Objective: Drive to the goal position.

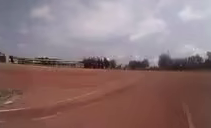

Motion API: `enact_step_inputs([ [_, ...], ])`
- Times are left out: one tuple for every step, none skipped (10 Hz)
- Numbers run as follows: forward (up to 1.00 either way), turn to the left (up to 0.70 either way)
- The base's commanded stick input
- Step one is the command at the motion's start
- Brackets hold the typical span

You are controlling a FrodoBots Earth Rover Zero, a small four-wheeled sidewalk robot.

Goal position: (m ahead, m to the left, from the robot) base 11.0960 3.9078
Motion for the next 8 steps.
enact_step_inputs([
  [0.7, 0.0],
  [0.7, 0.0],
  [0.7, 0.0],
  [0.7, 0.0],
  [0.7, 0.0],
  [0.7, 0.0],
  [0.7, 0.0],
  [0.7, 0.0],
])
